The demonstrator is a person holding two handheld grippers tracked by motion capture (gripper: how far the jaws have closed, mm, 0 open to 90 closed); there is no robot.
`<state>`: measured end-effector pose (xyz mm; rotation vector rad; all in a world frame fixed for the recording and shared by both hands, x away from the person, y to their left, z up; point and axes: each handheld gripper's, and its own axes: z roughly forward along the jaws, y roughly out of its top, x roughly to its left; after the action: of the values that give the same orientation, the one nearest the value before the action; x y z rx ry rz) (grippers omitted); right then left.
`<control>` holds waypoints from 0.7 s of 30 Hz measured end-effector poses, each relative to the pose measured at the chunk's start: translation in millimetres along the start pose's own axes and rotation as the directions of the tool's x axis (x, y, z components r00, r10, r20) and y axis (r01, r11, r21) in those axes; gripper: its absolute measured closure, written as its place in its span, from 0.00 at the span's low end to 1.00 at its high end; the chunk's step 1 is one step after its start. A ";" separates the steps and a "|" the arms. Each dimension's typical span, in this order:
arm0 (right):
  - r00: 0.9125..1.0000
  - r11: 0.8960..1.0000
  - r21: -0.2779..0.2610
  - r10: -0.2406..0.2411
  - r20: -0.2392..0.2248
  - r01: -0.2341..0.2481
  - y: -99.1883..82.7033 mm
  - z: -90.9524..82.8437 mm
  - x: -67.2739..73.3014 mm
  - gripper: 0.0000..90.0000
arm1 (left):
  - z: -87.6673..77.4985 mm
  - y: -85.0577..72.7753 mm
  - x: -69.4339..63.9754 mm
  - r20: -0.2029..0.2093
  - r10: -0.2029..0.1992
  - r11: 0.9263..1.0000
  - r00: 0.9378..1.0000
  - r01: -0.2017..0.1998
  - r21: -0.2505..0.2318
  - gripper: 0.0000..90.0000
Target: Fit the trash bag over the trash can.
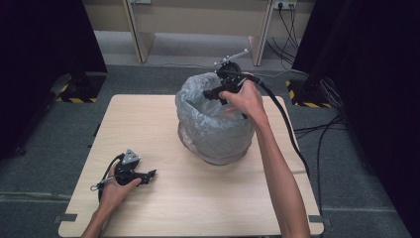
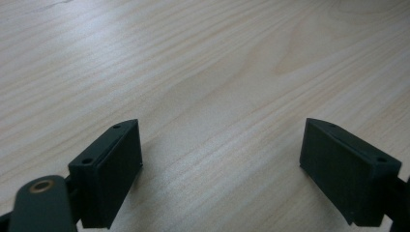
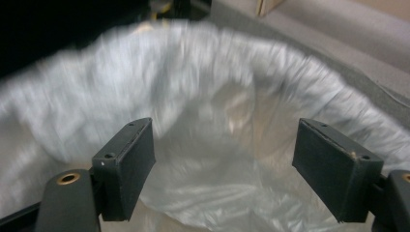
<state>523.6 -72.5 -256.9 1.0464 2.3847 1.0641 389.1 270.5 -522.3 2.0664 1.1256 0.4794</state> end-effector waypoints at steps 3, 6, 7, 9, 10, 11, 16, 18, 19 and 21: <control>0.999 0.998 -0.054 0.037 -0.010 -0.037 2.9 -4.5 -1.1 0.27 | 0.0 0.0 0.0 0.000 0.000 1.000 1.000 0.000 0.000 0.16; 0.999 0.995 -0.086 0.045 -0.019 -0.047 5.1 -5.9 2.1 0.26 | 0.0 0.0 0.0 0.000 0.000 1.000 1.000 0.000 0.000 0.16; 0.999 0.995 -0.083 0.047 -0.018 -0.048 5.9 -3.4 4.1 0.26 | 0.1 0.0 0.0 0.000 0.000 1.000 1.000 0.000 -0.001 0.16; 0.998 0.996 -0.069 0.050 -0.026 -0.052 6.7 6.5 7.1 0.26 | 0.1 0.0 0.0 0.000 0.000 1.000 1.000 0.000 0.000 0.16; 0.998 0.997 -0.051 0.052 -0.024 -0.053 6.8 13.1 8.3 0.26 | 0.0 0.0 0.0 0.000 0.000 1.000 1.000 0.000 0.000 0.16; 0.999 0.998 -0.034 0.047 -0.021 -0.048 6.5 20.3 8.9 0.26 | 0.0 0.0 0.0 0.000 0.000 1.000 1.000 0.000 0.000 0.16; 1.000 1.000 0.025 0.014 0.026 -0.015 4.8 44.3 13.4 0.25 | 0.0 0.0 0.0 0.001 0.000 1.000 1.000 0.000 0.000 0.16; 1.000 0.999 0.044 0.014 0.020 -0.015 3.6 46.8 12.0 0.26 | 0.0 0.0 0.0 0.001 0.000 1.000 1.000 0.000 0.000 0.16; 1.000 0.997 0.070 0.005 0.026 -0.007 2.5 49.9 11.6 0.26 | 0.0 0.0 -0.1 0.000 0.001 1.000 1.000 -0.001 0.000 0.16; 1.000 0.991 0.131 -0.007 0.026 0.003 -1.8 60.0 10.9 0.26 | 0.0 0.0 -0.1 0.001 0.001 1.000 1.000 -0.001 0.000 0.16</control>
<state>548.2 -35.1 -298.3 1.0904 2.4623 0.8961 389.1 270.5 -522.2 2.0677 1.1240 0.4788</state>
